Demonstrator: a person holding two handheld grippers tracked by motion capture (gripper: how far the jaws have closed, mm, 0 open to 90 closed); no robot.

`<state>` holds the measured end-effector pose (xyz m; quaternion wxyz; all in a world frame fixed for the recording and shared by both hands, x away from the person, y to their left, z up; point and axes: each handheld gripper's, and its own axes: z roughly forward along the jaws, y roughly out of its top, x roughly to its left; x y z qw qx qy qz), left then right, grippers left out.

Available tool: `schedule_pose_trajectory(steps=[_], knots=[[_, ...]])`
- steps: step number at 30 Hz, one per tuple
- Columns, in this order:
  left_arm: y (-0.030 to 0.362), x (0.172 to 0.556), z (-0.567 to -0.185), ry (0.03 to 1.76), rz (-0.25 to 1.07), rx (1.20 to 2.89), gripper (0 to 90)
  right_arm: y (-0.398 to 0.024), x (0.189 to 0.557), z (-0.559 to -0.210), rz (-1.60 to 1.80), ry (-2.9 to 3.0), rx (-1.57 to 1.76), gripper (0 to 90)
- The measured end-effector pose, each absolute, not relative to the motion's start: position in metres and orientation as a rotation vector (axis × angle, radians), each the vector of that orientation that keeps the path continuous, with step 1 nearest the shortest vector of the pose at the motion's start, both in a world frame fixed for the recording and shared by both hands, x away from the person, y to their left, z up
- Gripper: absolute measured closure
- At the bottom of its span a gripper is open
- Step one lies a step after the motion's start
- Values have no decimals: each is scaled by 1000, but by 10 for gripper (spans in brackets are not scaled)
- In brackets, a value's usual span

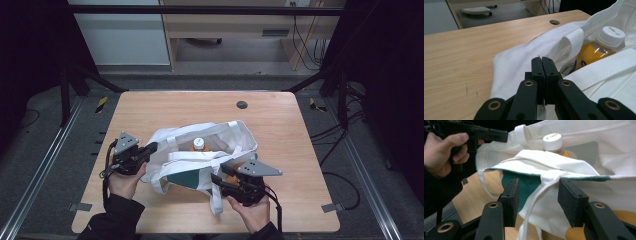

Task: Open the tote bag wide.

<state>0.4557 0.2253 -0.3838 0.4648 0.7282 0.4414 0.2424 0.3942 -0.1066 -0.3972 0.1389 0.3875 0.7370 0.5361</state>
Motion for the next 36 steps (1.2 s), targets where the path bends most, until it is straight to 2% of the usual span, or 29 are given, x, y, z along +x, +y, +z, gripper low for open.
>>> schedule_pose_trajectory(steps=[4,5,6,8,12,19,26,27,28,29,33,36], knots=[[223,455,-383,1079,604,1790,891,-100,400,-410,1446,2154,1196,527],[222,456,-383,1082,607,1790,891,-99,403,-417,1435,2172,1202,761],[221,458,-383,1085,610,1793,891,-99,403,-420,1453,2175,1174,875],[221,459,-383,1091,617,1795,891,-100,403,-420,1446,2174,1178,884],[219,469,-379,1123,653,1797,892,-109,404,-424,1415,2207,1199,887],[216,493,-388,1203,665,1823,891,-116,404,-464,1267,2399,1323,888],[220,491,-396,1201,645,1818,891,-112,407,-480,1237,2411,1256,877],[221,490,-397,1197,641,1813,891,-112,404,-472,1274,2390,1204,782],[223,489,-397,1199,637,1806,891,-112,404,-472,1274,2390,1204,782],[226,488,-397,1198,629,1797,891,-116,400,-462,1349,2363,1186,694],[228,486,-397,1191,620,1793,891,-125,392,-441,1400,2270,1124,623],[226,483,-395,1175,630,1797,891,-136,388,-421,1439,2180,1100,615]])
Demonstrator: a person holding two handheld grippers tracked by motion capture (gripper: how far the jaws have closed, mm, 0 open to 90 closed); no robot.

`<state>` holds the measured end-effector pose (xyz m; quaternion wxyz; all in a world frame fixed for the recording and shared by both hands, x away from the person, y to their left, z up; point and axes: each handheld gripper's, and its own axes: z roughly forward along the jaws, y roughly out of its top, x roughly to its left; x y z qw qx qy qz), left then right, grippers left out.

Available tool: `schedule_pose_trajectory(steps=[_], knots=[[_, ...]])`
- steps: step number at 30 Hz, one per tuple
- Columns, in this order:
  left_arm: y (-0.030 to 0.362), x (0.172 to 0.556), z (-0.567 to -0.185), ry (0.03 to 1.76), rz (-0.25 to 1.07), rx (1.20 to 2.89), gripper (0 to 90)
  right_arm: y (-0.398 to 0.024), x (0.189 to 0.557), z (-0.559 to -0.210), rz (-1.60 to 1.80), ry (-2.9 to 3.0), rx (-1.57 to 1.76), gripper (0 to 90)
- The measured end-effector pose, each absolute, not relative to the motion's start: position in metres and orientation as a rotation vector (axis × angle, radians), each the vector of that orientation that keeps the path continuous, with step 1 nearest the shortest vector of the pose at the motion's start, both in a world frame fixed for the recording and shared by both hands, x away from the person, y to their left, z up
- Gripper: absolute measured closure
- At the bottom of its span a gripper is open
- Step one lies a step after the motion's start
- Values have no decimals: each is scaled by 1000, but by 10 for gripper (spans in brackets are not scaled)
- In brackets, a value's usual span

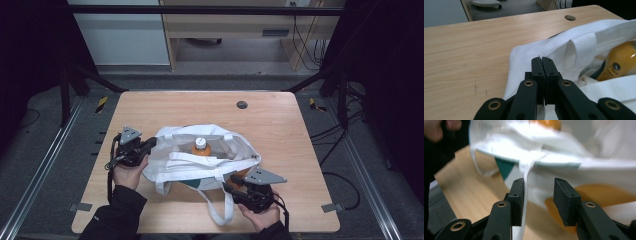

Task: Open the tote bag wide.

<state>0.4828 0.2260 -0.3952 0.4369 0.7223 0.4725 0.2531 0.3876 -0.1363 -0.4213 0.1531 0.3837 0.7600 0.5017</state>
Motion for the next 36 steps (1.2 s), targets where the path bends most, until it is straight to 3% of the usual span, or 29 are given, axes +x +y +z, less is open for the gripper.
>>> schedule_pose_trajectory(steps=[7,8,9,10,14,15,17,18,19,30,36], knots=[[225,479,-394,1150,635,1797,891,-155,403,-374,1463,1961,1053,560],[225,478,-394,1149,633,1796,891,-155,415,-363,1425,1914,1030,515],[225,478,-394,1148,633,1796,891,-155,415,-363,1425,1914,1030,515],[226,478,-394,1147,631,1795,891,-152,431,-358,1371,1902,1025,432],[226,479,-394,1143,629,1796,891,-146,458,-361,1323,1930,1059,427],[225,479,-394,1138,623,1797,891,-143,473,-367,1311,1973,1077,497],[225,480,-394,1135,625,1803,891,-143,477,-369,1300,1981,1074,540],[224,480,-395,1135,630,1808,891,-142,482,-370,1277,1991,1076,668],[224,482,-395,1135,619,1803,891,-145,487,-370,1204,1999,1067,885],[205,496,-396,1127,675,1854,891,-155,528,-397,1150,2020,1210,894],[206,518,-426,1225,636,1908,891,-144,549,-436,1090,2056,1287,894]])
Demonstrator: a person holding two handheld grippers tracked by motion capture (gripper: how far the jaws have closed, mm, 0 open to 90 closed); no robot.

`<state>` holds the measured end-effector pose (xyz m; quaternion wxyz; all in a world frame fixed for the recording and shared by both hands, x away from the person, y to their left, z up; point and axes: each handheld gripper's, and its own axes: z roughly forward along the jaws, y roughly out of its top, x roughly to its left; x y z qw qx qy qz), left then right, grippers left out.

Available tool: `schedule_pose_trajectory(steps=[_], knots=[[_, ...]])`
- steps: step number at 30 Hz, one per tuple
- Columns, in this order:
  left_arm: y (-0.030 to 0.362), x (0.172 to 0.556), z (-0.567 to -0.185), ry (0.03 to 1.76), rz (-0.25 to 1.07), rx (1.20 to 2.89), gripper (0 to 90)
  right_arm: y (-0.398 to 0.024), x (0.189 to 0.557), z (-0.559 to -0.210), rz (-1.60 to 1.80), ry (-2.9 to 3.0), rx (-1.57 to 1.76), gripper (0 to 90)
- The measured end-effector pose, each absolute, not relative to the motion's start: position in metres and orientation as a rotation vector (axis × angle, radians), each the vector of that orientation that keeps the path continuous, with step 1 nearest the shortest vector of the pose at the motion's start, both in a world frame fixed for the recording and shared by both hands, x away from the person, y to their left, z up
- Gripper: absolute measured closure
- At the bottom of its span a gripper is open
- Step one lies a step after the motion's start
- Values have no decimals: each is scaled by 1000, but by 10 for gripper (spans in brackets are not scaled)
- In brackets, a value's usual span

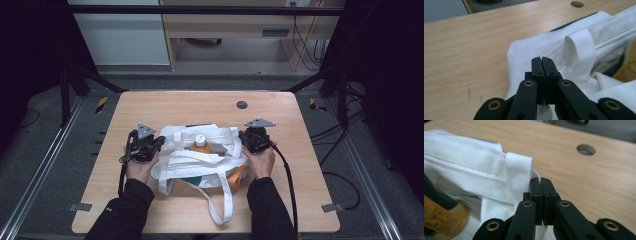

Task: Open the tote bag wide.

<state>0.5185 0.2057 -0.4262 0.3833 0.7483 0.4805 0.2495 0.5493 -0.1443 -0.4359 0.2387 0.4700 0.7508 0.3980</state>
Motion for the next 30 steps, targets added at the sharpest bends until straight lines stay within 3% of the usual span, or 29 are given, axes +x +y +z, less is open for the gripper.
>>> schedule_pose_trajectory(steps=[7,13,14,17,25,30], knots=[[202,529,-455,1274,602,1974,890,-140,558,-475,1062,2098,1349,894],[199,532,-462,1294,577,2002,883,-141,558,-477,1082,2115,1368,884],[201,532,-461,1297,554,1985,868,-141,557,-475,1078,2110,1373,869],[216,527,-447,1306,506,1908,651,-149,549,-455,1160,2036,1368,748],[242,497,-411,1223,526,1822,522,-167,505,-396,1356,1963,1224,624],[233,465,-398,1103,529,1846,454,-151,469,-389,1420,2090,1090,546]])
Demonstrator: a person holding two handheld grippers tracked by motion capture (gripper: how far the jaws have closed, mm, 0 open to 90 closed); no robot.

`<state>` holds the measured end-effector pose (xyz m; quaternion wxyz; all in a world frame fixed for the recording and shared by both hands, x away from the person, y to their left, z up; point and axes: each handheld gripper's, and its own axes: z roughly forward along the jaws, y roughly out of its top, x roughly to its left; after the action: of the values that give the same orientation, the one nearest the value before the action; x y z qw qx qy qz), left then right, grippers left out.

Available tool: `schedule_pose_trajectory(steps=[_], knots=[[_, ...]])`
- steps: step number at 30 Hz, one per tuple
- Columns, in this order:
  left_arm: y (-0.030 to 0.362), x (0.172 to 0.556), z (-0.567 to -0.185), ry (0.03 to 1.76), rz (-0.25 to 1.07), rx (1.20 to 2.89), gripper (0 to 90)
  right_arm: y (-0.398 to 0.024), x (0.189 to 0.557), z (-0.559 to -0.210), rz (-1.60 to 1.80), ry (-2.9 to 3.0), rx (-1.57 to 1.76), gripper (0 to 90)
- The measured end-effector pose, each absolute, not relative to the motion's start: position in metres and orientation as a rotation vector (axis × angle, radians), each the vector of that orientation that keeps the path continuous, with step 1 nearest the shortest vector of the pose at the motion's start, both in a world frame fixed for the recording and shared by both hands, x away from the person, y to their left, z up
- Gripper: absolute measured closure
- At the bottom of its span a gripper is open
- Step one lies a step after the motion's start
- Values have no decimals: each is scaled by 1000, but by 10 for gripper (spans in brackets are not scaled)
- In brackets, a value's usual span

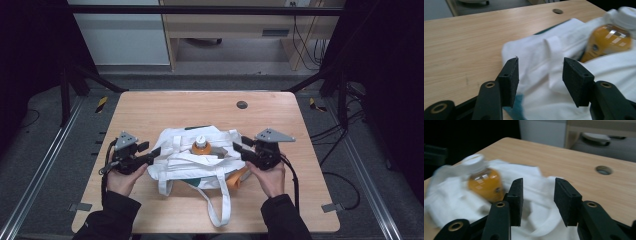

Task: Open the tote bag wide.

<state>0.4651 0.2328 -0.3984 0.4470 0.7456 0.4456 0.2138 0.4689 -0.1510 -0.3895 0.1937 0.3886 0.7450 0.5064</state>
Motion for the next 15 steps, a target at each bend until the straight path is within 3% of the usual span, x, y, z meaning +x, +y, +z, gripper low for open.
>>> schedule_pose_trajectory(steps=[6,10,11,12,13,14,15], knots=[[202,458,-421,1034,422,1905,408,-125,453,-411,1495,2243,1039,435],[197,459,-428,1029,375,1924,397,-117,455,-424,1424,2287,1034,411],[195,458,-430,1027,384,1933,397,-114,456,-429,1401,2317,1049,415],[193,457,-434,1026,386,1952,424,-110,456,-440,1355,2341,1057,497],[193,457,-434,1026,386,1952,451,-110,456,-440,1355,2341,1057,497],[190,456,-436,1039,376,1972,487,-107,456,-443,1350,2357,1032,597],[190,456,-436,1039,376,1972,512,-107,456,-443,1350,2357,1032,597]])
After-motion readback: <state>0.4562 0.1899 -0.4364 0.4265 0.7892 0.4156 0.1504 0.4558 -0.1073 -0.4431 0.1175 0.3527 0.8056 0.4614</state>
